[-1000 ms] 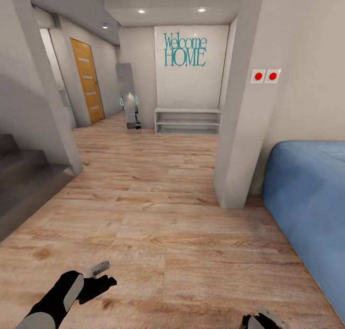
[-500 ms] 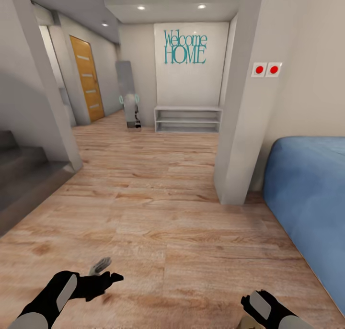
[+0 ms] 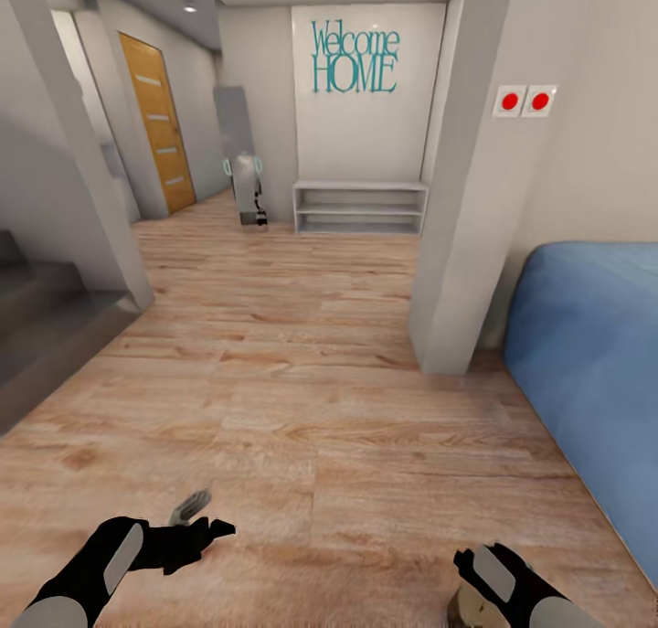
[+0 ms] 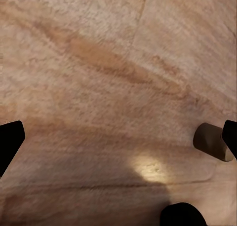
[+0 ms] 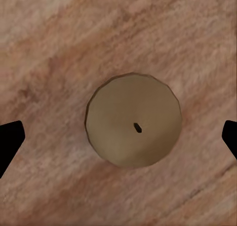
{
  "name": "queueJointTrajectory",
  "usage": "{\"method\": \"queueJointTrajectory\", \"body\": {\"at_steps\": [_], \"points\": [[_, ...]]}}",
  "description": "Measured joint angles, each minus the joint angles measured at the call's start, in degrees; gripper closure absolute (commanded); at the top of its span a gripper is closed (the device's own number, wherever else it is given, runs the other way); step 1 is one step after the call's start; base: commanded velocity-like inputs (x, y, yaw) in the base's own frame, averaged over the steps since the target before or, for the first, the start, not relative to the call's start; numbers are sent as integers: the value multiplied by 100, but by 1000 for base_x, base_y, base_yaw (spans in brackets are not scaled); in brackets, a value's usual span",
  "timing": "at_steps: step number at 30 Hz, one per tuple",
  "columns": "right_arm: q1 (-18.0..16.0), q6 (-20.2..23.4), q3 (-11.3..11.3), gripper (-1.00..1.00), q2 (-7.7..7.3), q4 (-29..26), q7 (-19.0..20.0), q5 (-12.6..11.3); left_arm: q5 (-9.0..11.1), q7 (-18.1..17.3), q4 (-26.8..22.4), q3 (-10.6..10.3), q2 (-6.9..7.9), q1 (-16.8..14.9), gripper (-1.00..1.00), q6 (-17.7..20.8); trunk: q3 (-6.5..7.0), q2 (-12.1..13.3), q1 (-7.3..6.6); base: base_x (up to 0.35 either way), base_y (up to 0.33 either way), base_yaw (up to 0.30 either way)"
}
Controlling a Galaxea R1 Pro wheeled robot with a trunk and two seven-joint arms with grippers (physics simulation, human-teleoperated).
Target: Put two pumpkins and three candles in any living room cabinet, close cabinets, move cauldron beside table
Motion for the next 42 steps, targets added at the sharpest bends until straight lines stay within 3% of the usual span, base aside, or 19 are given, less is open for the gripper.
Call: {"method": "queueJointTrajectory", "body": {"at_steps": [31, 42], "points": [[-12, 6, 6, -100, 39, -37, 5, 8, 0, -1, 1, -7, -8, 0, -100, 3, -743, -42, 80, 0, 0, 0], [-126, 132, 3, -100, 44, -265, -1, 22, -5, 4, 2, -8, -16, 0, -100, 3, -744, -42, 79, 19, 0, 0]]}}
